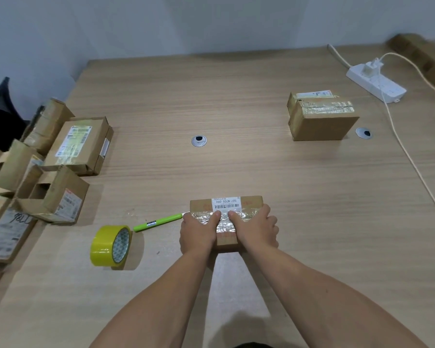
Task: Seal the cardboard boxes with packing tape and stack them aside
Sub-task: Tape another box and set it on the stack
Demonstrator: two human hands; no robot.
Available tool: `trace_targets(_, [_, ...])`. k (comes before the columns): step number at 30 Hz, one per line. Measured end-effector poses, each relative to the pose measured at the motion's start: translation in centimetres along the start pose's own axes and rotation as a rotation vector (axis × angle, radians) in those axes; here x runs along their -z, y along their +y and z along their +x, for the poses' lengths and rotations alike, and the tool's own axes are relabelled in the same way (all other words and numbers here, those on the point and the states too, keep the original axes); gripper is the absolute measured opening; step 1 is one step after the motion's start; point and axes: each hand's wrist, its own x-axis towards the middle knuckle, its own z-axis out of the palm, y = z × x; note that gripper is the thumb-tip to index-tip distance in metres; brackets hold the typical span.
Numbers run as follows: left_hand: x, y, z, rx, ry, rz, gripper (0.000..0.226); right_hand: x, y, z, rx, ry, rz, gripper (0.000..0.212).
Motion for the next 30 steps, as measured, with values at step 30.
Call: trace_targets(30, [2.2,-2.0,1.2,0.101,-0.218,-0.47,0.025,2.0,2.0,0.8,0.095,-0.042,0.33,0.039])
